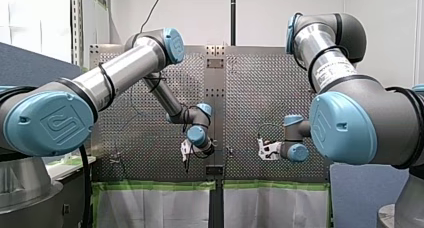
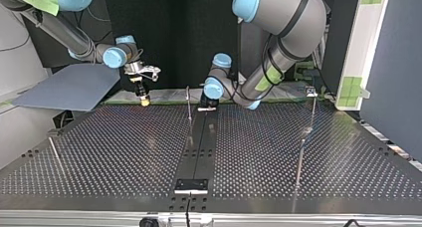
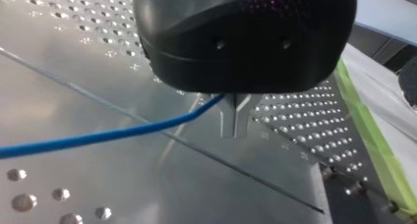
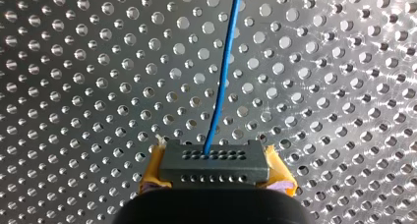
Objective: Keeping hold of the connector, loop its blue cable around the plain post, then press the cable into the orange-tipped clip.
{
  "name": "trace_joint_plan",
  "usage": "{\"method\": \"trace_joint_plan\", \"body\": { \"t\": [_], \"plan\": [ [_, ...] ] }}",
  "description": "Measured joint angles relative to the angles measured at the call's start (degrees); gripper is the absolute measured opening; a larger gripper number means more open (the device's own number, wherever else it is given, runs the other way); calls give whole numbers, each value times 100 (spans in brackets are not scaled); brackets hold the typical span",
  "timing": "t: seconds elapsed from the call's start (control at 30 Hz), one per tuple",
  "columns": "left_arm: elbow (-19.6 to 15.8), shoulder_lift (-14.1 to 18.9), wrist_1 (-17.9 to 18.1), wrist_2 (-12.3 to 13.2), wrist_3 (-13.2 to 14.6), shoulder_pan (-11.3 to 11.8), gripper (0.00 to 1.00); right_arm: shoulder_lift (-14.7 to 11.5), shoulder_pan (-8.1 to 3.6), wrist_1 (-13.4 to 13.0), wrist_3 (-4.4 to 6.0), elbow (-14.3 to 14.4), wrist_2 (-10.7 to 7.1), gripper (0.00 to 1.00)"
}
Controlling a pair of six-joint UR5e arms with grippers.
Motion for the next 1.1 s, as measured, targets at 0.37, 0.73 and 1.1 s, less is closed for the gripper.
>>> {"method": "trace_joint_plan", "body": {
  "t": [0.37,0.73,1.1],
  "plan": [
    [44,0,14,6,-15,33,1,7,-20,46,21,-171,5,0],
    [61,0,22,-1,-16,50,1,88,-54,98,171,-340,34,0],
    [76,1,55,-45,-17,64,1,214,-60,404,156,-591,79,0]
  ]
}}
